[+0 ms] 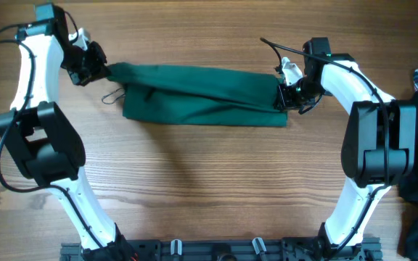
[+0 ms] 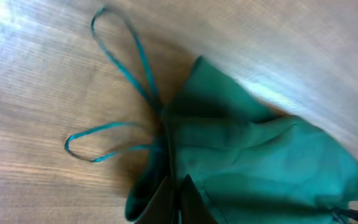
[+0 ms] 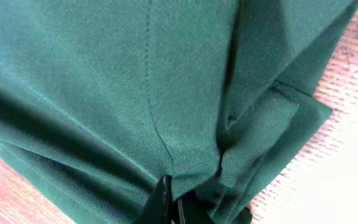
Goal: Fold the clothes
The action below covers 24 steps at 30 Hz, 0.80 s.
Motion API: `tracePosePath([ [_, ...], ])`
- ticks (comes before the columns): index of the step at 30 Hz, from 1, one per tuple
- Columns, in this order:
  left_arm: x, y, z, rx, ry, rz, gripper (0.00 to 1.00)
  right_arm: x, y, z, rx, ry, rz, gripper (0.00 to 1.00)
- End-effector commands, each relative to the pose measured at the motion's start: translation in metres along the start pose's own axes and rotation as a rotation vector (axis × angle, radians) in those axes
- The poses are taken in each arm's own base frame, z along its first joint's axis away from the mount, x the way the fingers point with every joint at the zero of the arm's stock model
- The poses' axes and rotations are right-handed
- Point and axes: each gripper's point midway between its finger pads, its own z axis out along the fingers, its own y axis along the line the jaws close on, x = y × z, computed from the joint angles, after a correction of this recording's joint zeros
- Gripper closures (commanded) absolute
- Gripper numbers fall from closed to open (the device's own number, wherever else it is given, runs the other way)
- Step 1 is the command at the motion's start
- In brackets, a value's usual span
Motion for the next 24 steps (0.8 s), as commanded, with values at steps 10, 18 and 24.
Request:
tracePosePath([
  [10,0.044,0.044,0.045,-0.162,0.086,0.002,0.86,-0.010,-0.020,-0.007,0.123,-0.044,-0.023,0.96],
  [18,0.021,0.006,0.040,-0.130,-0.014,0.097,0.34,-0.015,-0.021,-0.007,0.128,-0.067,-0.024,0.49],
  [24,0.000,0.008,-0.008,-0.240,-0.149,0.120,0.38,-0.025,-0.026,-0.012,0.161,-0.095,-0.042,0.20],
])
